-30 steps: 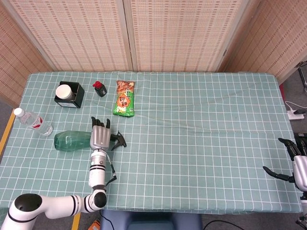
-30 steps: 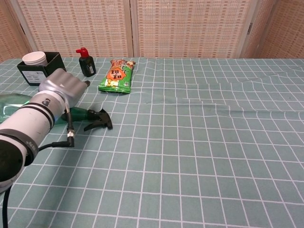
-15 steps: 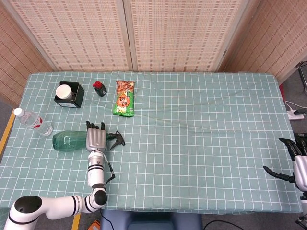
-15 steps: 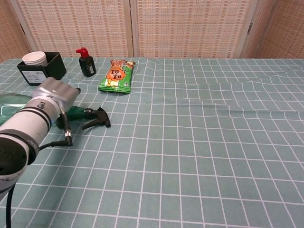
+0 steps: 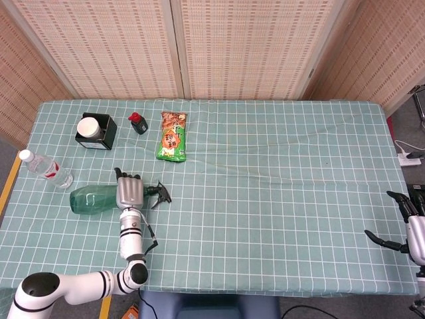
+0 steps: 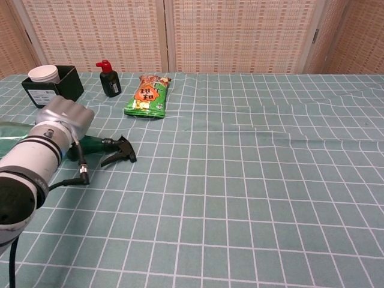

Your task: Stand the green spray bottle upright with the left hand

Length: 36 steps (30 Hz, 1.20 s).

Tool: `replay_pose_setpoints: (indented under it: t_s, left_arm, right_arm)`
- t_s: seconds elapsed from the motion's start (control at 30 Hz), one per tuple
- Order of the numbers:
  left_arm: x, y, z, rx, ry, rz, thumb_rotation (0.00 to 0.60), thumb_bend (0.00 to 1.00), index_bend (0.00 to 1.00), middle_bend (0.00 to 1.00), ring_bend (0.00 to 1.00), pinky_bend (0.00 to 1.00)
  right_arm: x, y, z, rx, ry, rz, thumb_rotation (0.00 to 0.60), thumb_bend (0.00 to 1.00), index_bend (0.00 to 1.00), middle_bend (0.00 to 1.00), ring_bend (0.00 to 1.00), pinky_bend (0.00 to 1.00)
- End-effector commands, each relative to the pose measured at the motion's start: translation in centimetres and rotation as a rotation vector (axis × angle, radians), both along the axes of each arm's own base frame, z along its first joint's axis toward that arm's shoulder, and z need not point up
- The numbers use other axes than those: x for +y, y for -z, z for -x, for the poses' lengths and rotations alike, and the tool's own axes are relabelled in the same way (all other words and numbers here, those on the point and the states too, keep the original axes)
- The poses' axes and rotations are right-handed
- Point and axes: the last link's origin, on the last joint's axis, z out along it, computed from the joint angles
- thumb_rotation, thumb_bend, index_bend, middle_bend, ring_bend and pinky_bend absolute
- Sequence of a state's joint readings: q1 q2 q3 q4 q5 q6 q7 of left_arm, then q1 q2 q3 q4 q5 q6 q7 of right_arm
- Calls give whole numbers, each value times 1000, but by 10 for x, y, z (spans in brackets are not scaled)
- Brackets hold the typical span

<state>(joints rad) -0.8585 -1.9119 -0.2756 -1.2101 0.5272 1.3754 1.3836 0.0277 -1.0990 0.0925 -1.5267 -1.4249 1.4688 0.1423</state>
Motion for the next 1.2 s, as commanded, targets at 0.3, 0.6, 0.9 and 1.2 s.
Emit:
replay_pose_setpoints:
  t_s: [0.3, 0.6, 0.9, 1.2]
  left_arm:
    - [3, -13, -2, -6, 66, -43, 600, 234, 456, 572, 377, 211]
    - [7, -36, -10, -54, 170, -107, 600, 281, 551, 670, 437, 267]
    - [-2, -86, -45, -328, 265, -188, 600, 297, 586, 708, 466, 297]
    - [-20, -151, -56, -682, 286, -324, 600, 299, 595, 719, 484, 301]
  right_arm:
    - [0, 0, 0, -1, -2, -3, 600, 0, 171, 177, 0, 0]
    - [1, -1, 0, -8, -2, -1, 600, 0, 171, 177, 0, 0]
    - [1, -1, -1, -10, -12, -5, 600, 0, 171, 177, 0, 0]
    - [1, 0, -2, -7, -20, 0, 600, 0, 171, 177, 0, 0]
